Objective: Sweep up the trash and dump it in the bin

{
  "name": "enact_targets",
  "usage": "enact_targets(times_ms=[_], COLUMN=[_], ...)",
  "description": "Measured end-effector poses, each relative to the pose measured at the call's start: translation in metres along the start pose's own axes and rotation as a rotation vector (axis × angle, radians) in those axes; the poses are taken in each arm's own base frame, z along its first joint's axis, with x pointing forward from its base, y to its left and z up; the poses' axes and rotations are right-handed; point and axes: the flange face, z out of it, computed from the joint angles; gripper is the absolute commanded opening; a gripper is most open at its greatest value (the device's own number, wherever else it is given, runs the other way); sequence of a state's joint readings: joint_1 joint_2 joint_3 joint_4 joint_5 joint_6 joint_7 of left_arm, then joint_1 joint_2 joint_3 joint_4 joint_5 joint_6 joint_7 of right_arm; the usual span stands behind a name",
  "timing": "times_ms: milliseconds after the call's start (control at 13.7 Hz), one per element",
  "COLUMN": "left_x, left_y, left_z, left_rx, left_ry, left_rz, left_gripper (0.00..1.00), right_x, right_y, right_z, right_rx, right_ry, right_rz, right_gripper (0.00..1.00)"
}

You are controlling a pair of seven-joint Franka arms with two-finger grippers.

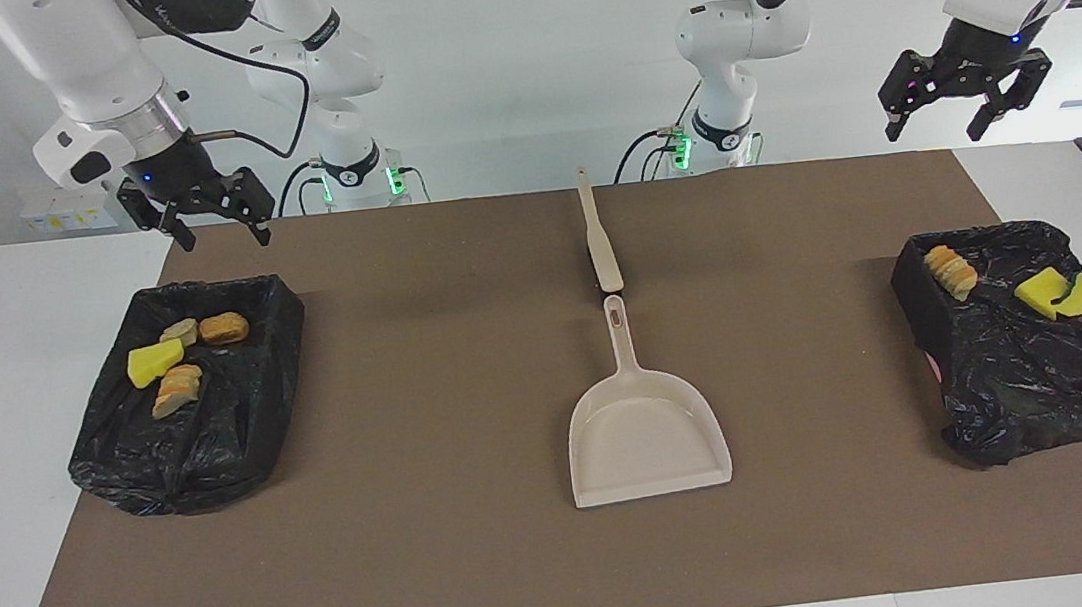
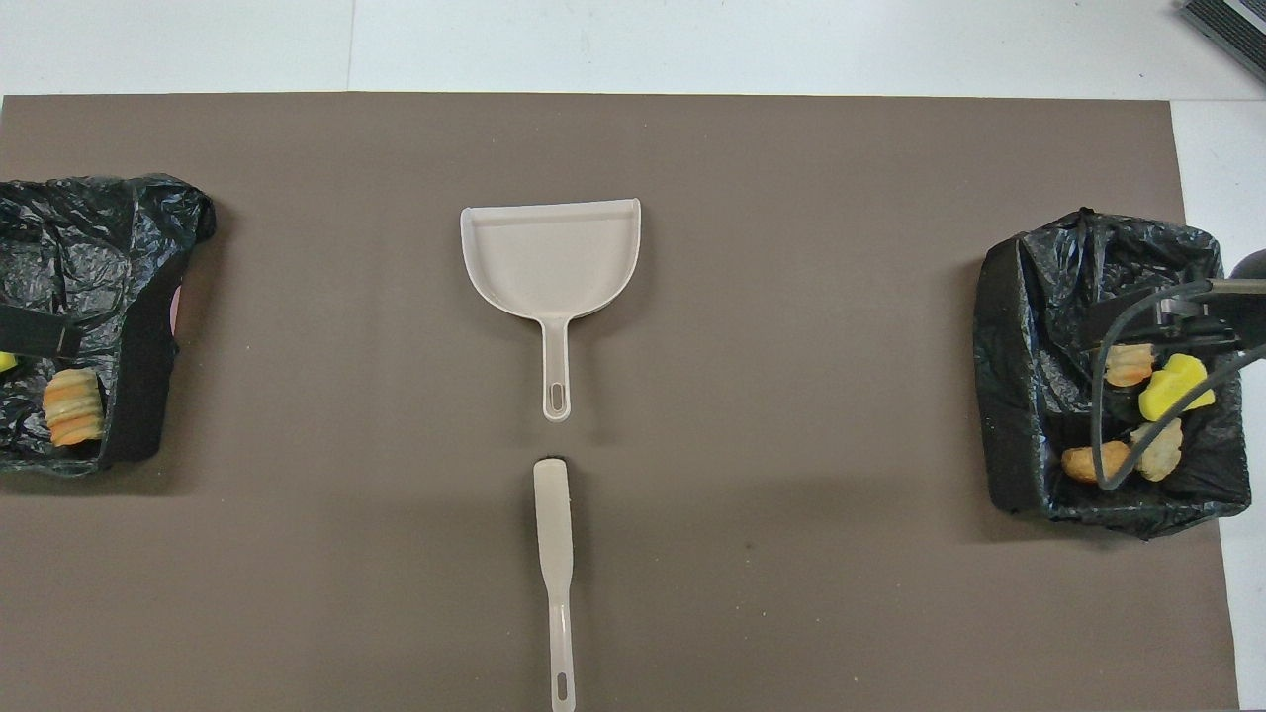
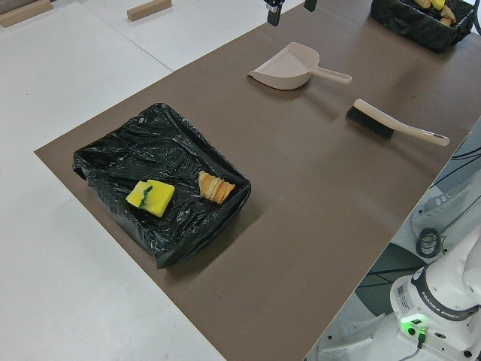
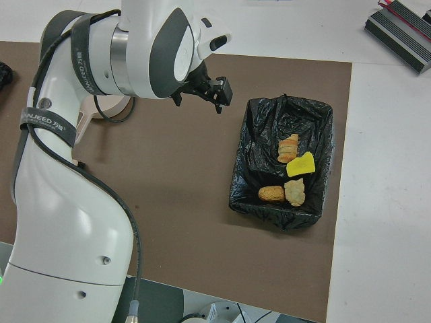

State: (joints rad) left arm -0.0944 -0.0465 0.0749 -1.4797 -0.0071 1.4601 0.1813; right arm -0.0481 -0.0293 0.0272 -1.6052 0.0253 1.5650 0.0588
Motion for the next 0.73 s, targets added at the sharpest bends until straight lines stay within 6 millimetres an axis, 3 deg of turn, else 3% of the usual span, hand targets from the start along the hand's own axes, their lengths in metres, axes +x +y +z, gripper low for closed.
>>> enact_targets(times_ms=[729], left_x=[-0.0029], left_y=[-0.0018], left_z=[-0.0002], left_rx=[-0.001], left_ry=[-0.001], left_rz=[-0.004], left_gripper=[1.00], right_x=[0.0000], right_y=[0.0000], right_z=[0.0000], right_rx=[0.000], right_ry=[0.000], right_rz=[0.000], right_gripper=[1.00])
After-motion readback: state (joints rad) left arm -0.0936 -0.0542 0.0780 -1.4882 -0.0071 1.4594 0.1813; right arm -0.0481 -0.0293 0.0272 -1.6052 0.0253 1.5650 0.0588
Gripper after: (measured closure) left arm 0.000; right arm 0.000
